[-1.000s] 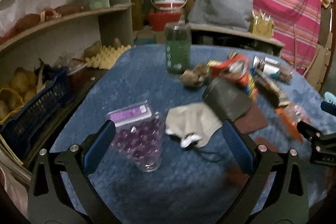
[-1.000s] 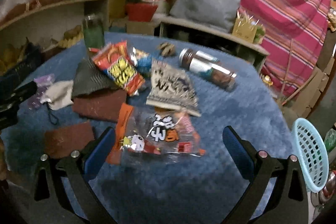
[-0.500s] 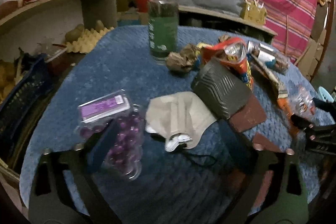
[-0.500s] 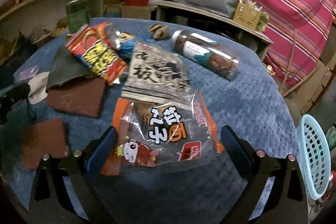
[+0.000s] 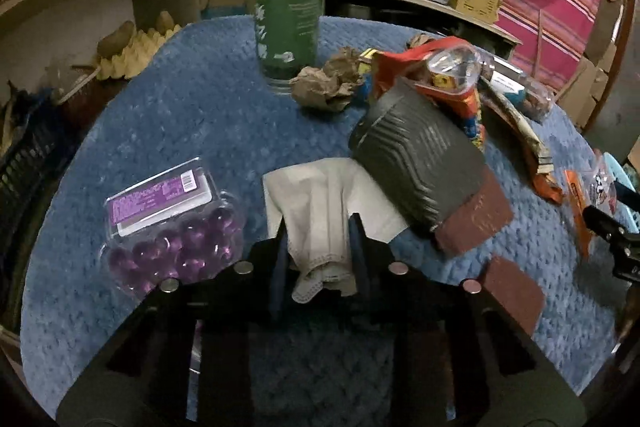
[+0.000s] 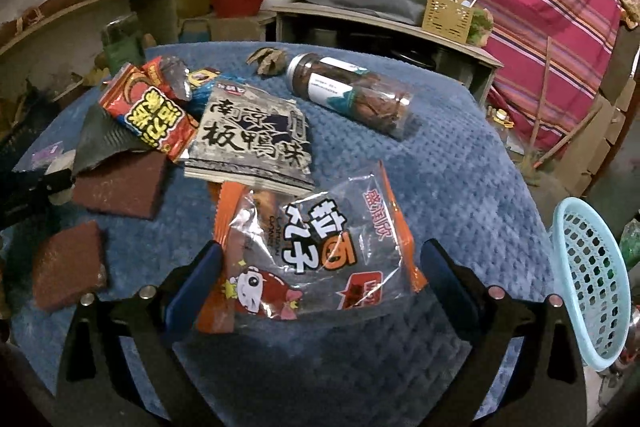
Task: Collect trash
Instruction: 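Grasp the white face mask with the left tool while the right tool grasps the orange snack bag, then carry the mask and the orange snack bag over the light-blue basket with both tools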
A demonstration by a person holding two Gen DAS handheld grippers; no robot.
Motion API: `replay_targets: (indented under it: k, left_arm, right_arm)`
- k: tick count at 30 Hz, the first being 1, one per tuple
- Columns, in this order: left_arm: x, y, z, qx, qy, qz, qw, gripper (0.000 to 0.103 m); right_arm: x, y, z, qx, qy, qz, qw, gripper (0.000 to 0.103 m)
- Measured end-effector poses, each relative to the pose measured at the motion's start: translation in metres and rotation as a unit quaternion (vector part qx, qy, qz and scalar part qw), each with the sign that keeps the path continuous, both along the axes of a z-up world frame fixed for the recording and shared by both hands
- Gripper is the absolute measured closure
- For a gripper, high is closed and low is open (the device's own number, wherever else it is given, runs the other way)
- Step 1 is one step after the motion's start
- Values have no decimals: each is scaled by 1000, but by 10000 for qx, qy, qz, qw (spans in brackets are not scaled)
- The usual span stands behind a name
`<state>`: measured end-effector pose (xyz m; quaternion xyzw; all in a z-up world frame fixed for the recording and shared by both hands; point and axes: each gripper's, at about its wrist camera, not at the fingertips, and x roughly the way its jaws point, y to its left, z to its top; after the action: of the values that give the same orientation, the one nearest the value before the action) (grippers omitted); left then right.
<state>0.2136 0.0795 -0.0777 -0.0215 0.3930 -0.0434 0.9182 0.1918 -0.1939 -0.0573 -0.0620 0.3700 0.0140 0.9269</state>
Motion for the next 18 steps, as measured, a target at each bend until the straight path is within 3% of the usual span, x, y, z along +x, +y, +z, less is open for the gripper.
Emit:
replay_targets:
  k: [7, 9, 11, 15, 18]
  left_arm:
    - [-14, -4, 13, 100, -257, -46, 9996, 92]
    - [-22, -2, 20, 133, -375, 4, 9992, 93]
    - [-31, 0, 29, 126, -501, 71, 9986, 93]
    - [-44, 2, 47, 105, -671, 195, 9975, 94]
    - [-55, -2, 63, 161, -833, 247, 9961, 94]
  right_arm:
    - [3, -6, -11, 65, 144, 10, 9999, 9]
    - [0, -5, -9, 51, 62, 82, 9999, 22]
    - [-1, -5, -7, 30, 72, 172, 9998, 63]
    - [2, -19, -15, 588, 315, 299, 9973, 78]
    - [-1, -28, -17, 711, 265, 313, 9966, 91]
